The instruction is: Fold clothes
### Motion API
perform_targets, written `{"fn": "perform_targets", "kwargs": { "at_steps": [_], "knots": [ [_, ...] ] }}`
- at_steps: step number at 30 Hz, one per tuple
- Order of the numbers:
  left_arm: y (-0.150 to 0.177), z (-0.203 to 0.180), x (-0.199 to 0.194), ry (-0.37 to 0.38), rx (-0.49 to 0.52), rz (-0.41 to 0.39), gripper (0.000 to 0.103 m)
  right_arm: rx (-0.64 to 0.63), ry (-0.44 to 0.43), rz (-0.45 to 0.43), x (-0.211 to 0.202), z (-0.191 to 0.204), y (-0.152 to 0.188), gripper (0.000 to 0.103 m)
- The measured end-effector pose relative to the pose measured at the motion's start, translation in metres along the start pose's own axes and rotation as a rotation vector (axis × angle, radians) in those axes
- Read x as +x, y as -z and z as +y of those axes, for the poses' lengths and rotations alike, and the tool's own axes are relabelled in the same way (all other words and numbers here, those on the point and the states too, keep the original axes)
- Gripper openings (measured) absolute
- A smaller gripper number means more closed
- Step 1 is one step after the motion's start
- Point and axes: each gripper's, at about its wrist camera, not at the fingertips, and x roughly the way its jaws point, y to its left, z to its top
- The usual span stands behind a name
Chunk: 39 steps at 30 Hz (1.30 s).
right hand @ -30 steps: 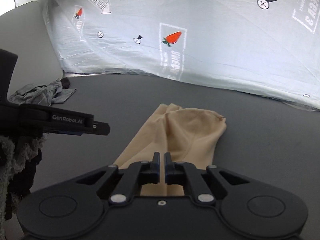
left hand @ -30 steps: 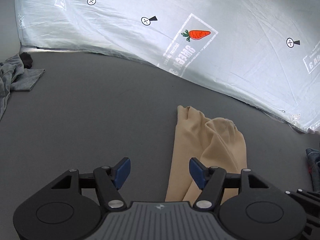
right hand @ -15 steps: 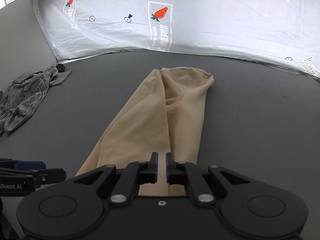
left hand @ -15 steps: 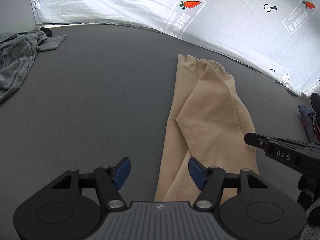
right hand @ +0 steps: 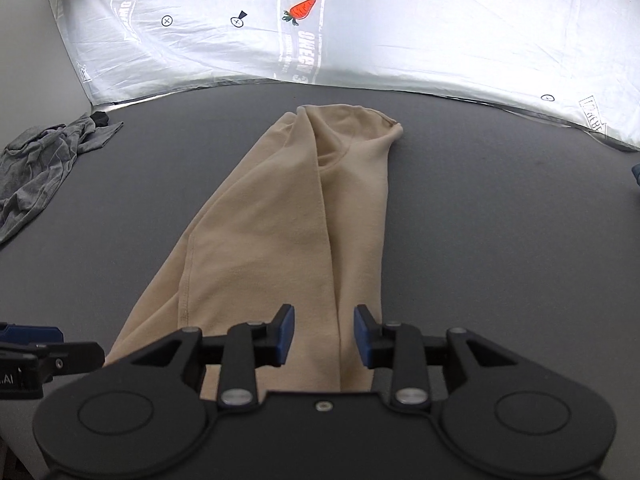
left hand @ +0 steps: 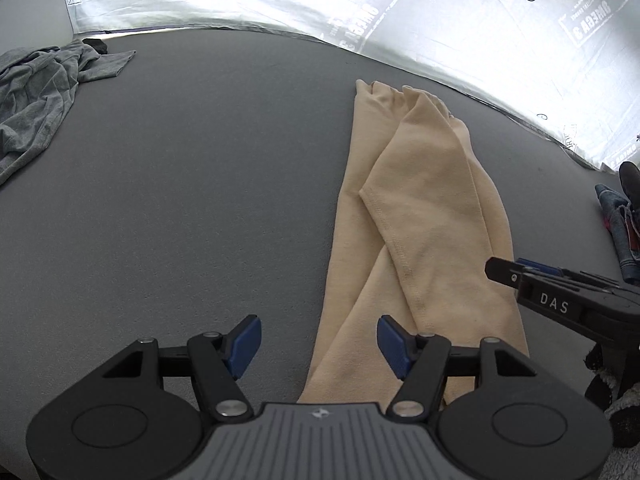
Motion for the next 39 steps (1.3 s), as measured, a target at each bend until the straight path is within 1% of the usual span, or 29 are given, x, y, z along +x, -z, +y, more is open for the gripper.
{"fn": "perform_targets", "kwargs": {
  "at_steps": [1, 2, 3, 4, 5, 6, 7, 8, 9, 12, 15, 19, 20, 21, 23, 24, 25, 26, 27, 28, 29, 30, 31, 32, 33, 34, 35, 37, 39],
  "knots": [
    [-0.002, -0.001, -0.001, 0.035, 0.0, -0.011, 0.065, -0.008, -0.016, -0.009, 0.003, 0.003, -0.004, 0.043],
    [-0.006, -0.002, -0.002, 0.086, -0.01, -0.027, 0.065, -0.018, -0.022, -0.019, 0.005, 0.006, -0.007, 0.046],
    [-0.011, -0.002, -0.003, 0.139, -0.021, -0.045, 0.064, -0.028, -0.021, -0.029, 0.007, 0.009, -0.009, 0.046],
    [-0.018, -0.005, 0.003, 0.187, -0.033, -0.041, 0.063, -0.032, -0.012, -0.034, 0.01, 0.011, -0.011, 0.046],
    [-0.027, -0.008, 0.009, 0.235, -0.045, -0.034, 0.06, -0.02, 0.003, -0.032, 0.013, 0.01, -0.011, 0.043],
    [-0.035, -0.011, 0.015, 0.283, -0.057, -0.028, 0.047, 0.009, 0.015, -0.018, 0.018, 0.007, -0.011, 0.036],
    [-0.041, -0.017, 0.025, 0.295, -0.052, -0.012, 0.029, 0.042, 0.025, 0.002, 0.022, 0.002, -0.009, 0.029],
    [-0.048, -0.024, 0.035, 0.302, -0.045, 0.004, 0.019, 0.078, 0.028, 0.016, 0.024, -0.003, -0.008, 0.018],
    [-0.055, -0.03, 0.045, 0.309, -0.038, 0.02, 0.01, 0.118, 0.024, 0.025, 0.025, -0.009, -0.005, 0.017],
    [-0.062, -0.032, 0.063, 0.307, -0.042, 0.036, 0.011, 0.16, 0.018, 0.024, 0.018, -0.015, -0.005, 0.015],
    [-0.069, -0.032, 0.08, 0.303, -0.048, 0.052, 0.011, 0.139, 0.006, 0.002, 0.014, -0.011, -0.011, 0.016],
    [-0.078, -0.033, 0.103, 0.298, -0.055, 0.072, 0.011, 0.109, -0.035, 0.018, 0.026, 0.0, -0.021, 0.019],
    [-0.078, -0.032, 0.104, 0.303, -0.051, 0.072, 0.011, 0.104, -0.036, 0.026, 0.031, 0.002, -0.021, 0.022],
    [-0.078, -0.031, 0.105, 0.308, -0.046, 0.071, 0.011, 0.103, -0.034, 0.038, 0.037, 0.004, -0.021, 0.024],
    [-0.079, -0.023, 0.107, 0.332, -0.05, 0.08, 0.007, 0.106, -0.02, 0.043, 0.044, 0.001, -0.018, 0.022],
    [-0.081, -0.017, 0.108, 0.342, -0.068, 0.089, 0.004, 0.117, -0.018, 0.041, 0.044, -0.003, -0.018, 0.019],
    [-0.082, -0.011, 0.109, 0.352, -0.087, 0.097, 0.004, 0.145, -0.015, 0.044, 0.042, -0.012, -0.017, 0.017],
    [-0.084, -0.008, 0.107, 0.346, -0.095, 0.099, 0.004, 0.181, -0.005, 0.044, 0.039, -0.022, -0.016, 0.02],
    [-0.085, -0.004, 0.105, 0.339, -0.102, 0.1, 0.004, 0.216, 0.004, 0.045, 0.035, -0.032, -0.014, 0.019],
    [-0.086, -0.004, 0.098, 0.319, -0.079, 0.086, 0.011, 0.254, 0.006, 0.046, 0.032, -0.042, -0.012, 0.019],
    [-0.086, -0.004, 0.09, 0.309, -0.055, 0.066, 0.014, 0.295, -0.005, 0.048, 0.028, -0.052, -0.008, 0.019],
    [-0.082, -0.001, 0.084, 0.298, -0.044, 0.059, 0.022, 0.338, -0.021, 0.049, 0.023, -0.062, -0.004, 0.021],
    [-0.078, 0.003, 0.077, 0.286, -0.034, 0.054, 0.028, 0.371, -0.028, 0.051, 0.017, -0.069, -0.001, 0.025],
    [-0.073, 0.006, 0.071, 0.274, -0.025, 0.05, 0.029, 0.383, -0.018, 0.054, 0.011, -0.071, 0.003, 0.045],
    [-0.069, 0.009, 0.064, 0.262, -0.015, 0.045, 0.029, 0.38, -0.003, 0.055, 0.005, -0.072, 0.008, 0.051],
    [-0.065, 0.013, 0.058, 0.25, -0.005, 0.04, 0.03, 0.379, 0.002, 0.057, -0.001, -0.073, 0.014, 0.051],
    [-0.057, 0.016, 0.055, 0.244, -0.004, 0.055, 0.03, 0.393, -0.009, 0.068, -0.005, -0.074, 0.021, 0.051],
    [-0.042, 0.023, 0.051, 0.241, -0.012, 0.092, 0.03, 0.448, -0.055, 0.094, -0.011, -0.078, 0.036, 0.051],
    [-0.028, 0.027, 0.047, 0.259, -0.027, 0.127, 0.03, 0.496, -0.113, 0.117, -0.017, -0.08, 0.05, 0.051]
  ]
}}
